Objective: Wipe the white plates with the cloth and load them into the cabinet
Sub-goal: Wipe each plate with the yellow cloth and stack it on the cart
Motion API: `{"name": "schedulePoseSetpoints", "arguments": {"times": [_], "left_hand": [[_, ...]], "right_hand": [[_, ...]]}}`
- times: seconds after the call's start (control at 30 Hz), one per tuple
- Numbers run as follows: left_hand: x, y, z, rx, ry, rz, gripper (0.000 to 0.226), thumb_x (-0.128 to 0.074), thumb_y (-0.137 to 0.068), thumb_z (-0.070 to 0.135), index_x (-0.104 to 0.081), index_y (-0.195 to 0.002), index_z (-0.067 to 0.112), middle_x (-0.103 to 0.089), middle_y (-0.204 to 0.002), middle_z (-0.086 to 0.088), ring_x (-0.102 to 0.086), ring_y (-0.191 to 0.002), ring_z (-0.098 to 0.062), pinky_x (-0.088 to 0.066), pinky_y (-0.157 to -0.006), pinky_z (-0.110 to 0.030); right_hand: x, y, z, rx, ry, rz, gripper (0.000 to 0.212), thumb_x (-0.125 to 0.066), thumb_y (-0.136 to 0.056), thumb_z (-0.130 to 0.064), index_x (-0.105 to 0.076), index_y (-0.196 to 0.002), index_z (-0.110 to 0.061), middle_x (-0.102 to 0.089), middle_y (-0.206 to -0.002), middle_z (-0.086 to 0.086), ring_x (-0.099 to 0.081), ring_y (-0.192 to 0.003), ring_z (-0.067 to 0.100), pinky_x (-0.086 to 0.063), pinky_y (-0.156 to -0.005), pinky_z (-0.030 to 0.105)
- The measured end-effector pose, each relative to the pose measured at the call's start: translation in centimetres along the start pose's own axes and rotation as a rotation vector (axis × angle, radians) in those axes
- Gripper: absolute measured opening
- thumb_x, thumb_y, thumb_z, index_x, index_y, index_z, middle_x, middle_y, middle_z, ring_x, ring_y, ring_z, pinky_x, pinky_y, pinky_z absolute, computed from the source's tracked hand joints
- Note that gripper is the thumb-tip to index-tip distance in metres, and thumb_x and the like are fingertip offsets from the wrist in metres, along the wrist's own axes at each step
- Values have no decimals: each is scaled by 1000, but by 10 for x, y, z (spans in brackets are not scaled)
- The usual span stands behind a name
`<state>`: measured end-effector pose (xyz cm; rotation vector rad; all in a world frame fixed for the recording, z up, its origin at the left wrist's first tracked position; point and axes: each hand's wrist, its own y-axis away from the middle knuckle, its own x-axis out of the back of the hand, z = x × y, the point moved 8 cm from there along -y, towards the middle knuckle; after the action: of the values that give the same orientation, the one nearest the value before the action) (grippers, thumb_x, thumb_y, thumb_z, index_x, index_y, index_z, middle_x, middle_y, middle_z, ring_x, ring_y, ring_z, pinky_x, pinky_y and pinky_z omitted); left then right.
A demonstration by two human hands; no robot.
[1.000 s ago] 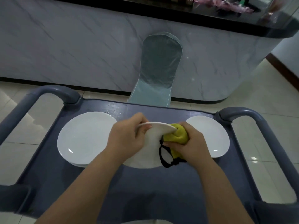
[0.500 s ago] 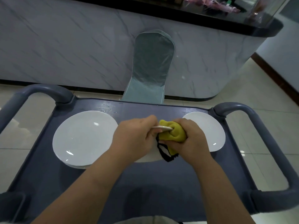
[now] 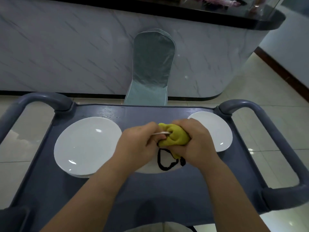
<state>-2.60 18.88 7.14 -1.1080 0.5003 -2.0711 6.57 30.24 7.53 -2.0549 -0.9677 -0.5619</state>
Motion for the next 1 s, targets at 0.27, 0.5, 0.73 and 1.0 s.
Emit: {"name": "schedulePoseSetpoints", "arguments": {"times": [0.27, 0.5, 0.73, 1.0], "left_hand": [[26, 43, -77, 700, 397, 552, 15, -58, -96, 27, -59, -81, 26, -60, -69, 18, -54, -64, 2, -43, -59, -11], [21, 19, -88, 504, 196, 105, 19, -60, -91, 49, -57, -102, 35, -64, -94, 24, -61, -89, 0, -50, -75, -22], [-2, -18, -20, 108, 62, -270, 41, -39, -89, 62, -67, -98, 32, -66, -80, 15, -59, -73, -6, -51, -64, -33], [2, 13, -54, 408, 240, 39, 21, -59, -93, 34, -64, -72, 32, -59, -59, 19, -54, -58, 1, -38, -55, -10]], "right_hand": [[-12, 50, 67, -692, -649, 244, 56, -92, -52, -39, -67, -100, -29, -73, -97, -7, -69, -94, 18, -58, -79, 32], [9, 47, 66, -567, -388, 228, 34, -90, -62, -21, -68, -86, -32, -71, -84, -11, -65, -77, 5, -50, -65, 13], [15, 14, 14, -244, -136, -45, 35, -83, -63, -42, -67, -94, -35, -67, -85, -17, -63, -81, 7, -48, -67, 16], [8, 26, 40, -453, -318, 42, 42, -87, -57, -43, -65, -92, -37, -70, -89, -16, -64, -83, 2, -48, -67, 12]]}}
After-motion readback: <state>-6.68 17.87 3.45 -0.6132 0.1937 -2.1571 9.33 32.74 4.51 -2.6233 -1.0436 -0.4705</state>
